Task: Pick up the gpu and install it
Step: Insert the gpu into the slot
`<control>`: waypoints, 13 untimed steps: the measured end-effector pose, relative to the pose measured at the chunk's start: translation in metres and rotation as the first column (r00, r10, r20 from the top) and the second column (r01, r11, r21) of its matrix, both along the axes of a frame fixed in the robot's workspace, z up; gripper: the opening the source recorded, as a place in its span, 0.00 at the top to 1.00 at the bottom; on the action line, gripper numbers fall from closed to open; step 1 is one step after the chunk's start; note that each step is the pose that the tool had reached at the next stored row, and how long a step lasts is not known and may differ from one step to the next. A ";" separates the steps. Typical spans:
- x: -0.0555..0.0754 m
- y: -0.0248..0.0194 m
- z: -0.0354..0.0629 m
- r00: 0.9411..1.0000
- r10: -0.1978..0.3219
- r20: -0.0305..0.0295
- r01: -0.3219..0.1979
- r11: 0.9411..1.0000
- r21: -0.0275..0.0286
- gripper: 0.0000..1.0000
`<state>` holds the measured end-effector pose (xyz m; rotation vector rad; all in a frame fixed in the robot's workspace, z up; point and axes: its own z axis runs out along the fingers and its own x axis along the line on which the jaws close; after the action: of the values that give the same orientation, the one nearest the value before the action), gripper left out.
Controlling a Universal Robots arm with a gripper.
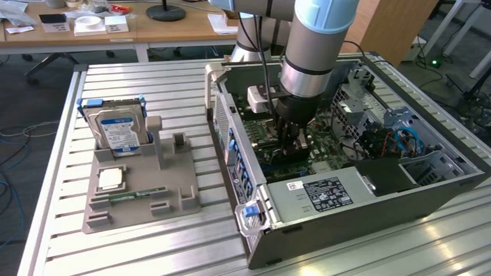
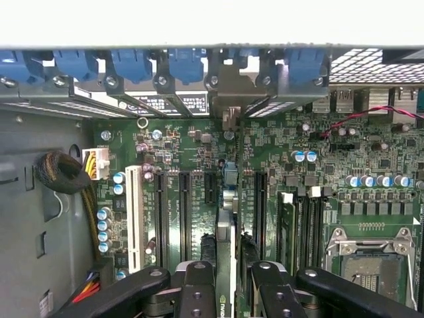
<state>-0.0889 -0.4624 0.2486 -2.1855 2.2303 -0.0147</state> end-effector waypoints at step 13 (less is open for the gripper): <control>-0.001 -0.0003 -0.0010 1.000 0.000 0.000 0.000 1.000 0.000 0.75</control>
<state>-0.0894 -0.4627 0.2476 -2.1856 2.2304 -0.0150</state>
